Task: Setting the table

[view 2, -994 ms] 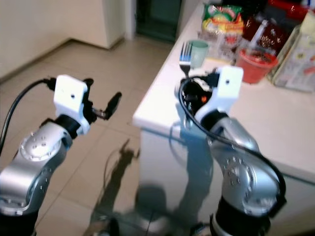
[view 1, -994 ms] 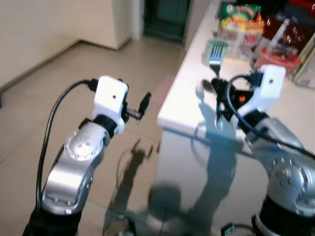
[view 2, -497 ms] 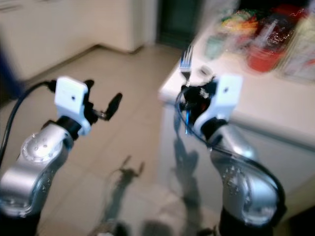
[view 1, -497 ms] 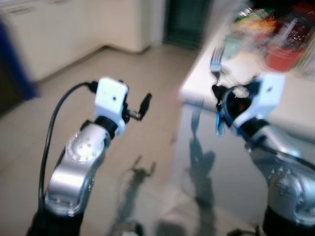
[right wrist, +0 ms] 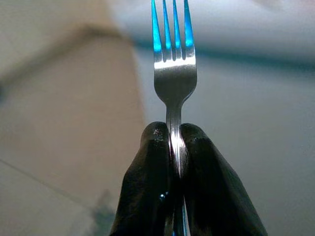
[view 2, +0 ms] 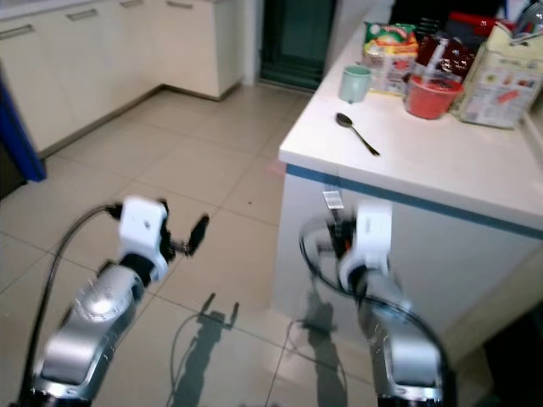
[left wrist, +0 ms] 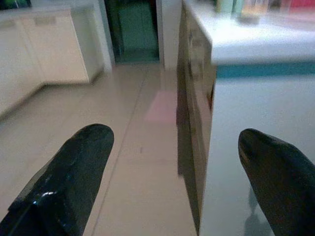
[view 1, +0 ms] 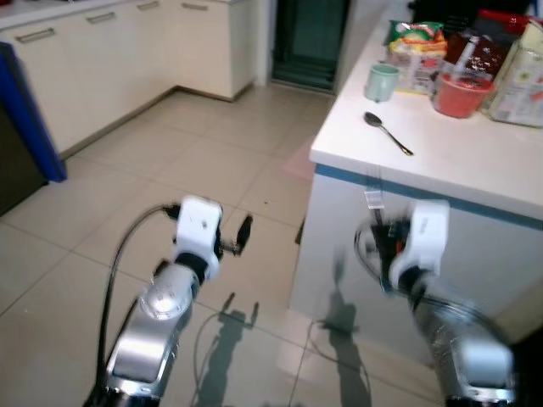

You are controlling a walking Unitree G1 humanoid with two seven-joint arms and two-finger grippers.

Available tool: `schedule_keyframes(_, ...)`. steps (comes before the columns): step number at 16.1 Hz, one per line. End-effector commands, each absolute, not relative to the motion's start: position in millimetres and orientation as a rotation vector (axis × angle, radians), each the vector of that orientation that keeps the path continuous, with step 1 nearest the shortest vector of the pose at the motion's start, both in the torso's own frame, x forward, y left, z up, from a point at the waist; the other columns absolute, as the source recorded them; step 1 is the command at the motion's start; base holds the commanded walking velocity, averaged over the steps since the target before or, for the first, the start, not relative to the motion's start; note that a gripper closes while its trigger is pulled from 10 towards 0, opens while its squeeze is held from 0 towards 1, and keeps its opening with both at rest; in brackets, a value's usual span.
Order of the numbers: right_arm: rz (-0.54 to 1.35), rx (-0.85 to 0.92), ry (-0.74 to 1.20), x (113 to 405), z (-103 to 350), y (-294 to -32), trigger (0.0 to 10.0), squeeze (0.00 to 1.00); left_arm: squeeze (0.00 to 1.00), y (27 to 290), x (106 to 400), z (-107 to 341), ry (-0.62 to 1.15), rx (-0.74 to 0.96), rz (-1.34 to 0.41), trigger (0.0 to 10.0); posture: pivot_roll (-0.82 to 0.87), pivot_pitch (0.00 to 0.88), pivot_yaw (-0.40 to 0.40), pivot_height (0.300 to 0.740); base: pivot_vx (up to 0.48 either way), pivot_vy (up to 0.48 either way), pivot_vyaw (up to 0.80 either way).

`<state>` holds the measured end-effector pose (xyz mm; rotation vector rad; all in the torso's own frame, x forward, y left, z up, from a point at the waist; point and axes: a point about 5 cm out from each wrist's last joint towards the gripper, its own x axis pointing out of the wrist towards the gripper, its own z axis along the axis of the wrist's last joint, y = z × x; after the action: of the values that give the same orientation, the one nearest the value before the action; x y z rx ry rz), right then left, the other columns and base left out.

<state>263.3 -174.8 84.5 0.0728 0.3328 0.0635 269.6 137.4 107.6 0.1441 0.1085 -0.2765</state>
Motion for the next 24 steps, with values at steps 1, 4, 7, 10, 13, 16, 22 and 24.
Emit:
schedule_keyframes(1,-0.037,0.033,0.336,266,62,-191,10.0,0.00,0.00,143,269,88,0.125,0.141,-0.238,10.0,0.03,0.000,-0.040,0.740,0.000,0.000,0.00)
schedule_keyframes(4,-0.022,0.057,0.338,267,49,-192,10.0,0.00,0.00,152,269,68,0.158,0.130,-0.184,10.0,0.02,0.000,-0.052,0.740,0.000,0.000,0.00)
schedule_keyframes(7,0.021,0.102,0.276,269,39,-188,10.0,0.00,0.00,146,271,61,0.151,0.114,-0.196,10.0,0.02,0.000,-0.050,0.740,0.000,-0.274,0.00)
schedule_keyframes(10,-0.009,0.109,0.288,265,27,-189,10.0,0.00,0.00,148,272,53,0.154,0.132,-0.192,10.0,0.01,0.000,-0.043,0.740,0.000,-0.460,0.00)
schedule_keyframes(13,0.015,0.123,0.229,268,37,-188,10.0,0.00,0.00,146,276,60,0.113,0.147,-0.214,10.0,0.01,0.000,-0.043,0.740,0.000,-0.461,0.00)
schedule_keyframes(16,-0.004,0.158,0.170,264,49,-193,10.0,0.00,0.00,141,276,66,0.074,0.174,-0.253,10.0,0.02,0.000,-0.051,0.740,0.000,-0.460,0.00)
schedule_keyframes(22,-0.042,0.162,0.154,260,54,-201,10.0,0.00,0.00,138,283,70,0.065,0.185,-0.262,10.0,0.01,0.000,-0.038,0.740,0.000,-0.461,-0.23)
schedule_keyframes(24,-0.047,0.167,0.153,260,56,-203,10.0,0.00,0.00,138,283,73,0.056,0.181,-0.264,10.0,0.01,0.000,-0.042,0.740,0.000,-0.452,-0.67)
